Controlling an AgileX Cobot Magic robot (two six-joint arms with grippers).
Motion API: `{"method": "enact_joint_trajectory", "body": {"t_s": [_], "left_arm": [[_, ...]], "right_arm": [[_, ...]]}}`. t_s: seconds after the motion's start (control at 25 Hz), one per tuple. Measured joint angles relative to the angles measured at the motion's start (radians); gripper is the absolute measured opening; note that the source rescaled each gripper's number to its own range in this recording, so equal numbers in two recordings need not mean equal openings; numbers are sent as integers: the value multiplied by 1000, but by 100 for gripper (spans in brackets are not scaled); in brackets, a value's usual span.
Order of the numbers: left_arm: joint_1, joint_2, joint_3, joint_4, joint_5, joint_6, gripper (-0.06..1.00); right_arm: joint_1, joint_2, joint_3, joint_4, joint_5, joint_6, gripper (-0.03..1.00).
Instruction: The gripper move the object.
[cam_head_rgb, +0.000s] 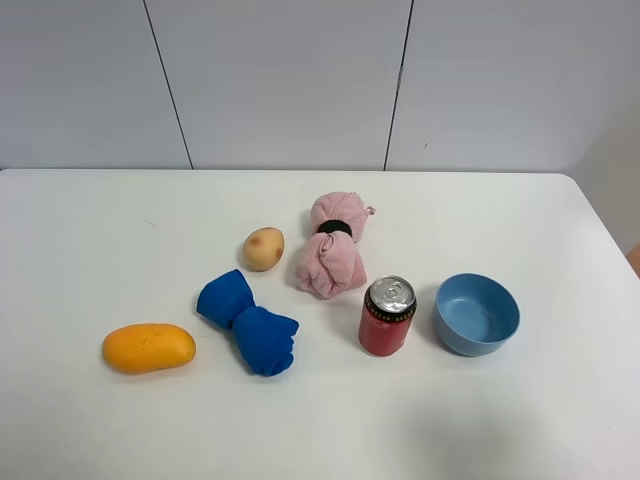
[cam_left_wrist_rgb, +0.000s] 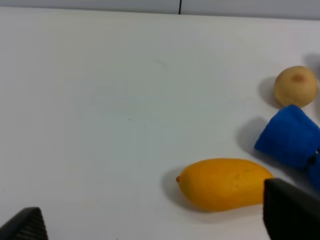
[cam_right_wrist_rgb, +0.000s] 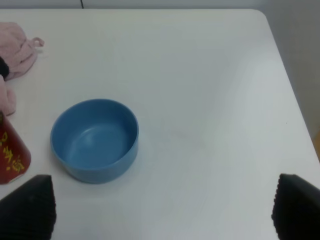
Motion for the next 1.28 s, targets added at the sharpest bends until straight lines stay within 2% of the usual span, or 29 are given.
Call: {"method": "enact_joint_trajectory", "body": {"t_s": [0.4,1.28], "left_arm": [[0,0,0,0,0,0,100],[0,0,0,0,0,0,100]], "right_arm": [[0,0,58,38,-13,0,67],[0,0,59,39,-49,-2,67]]}}
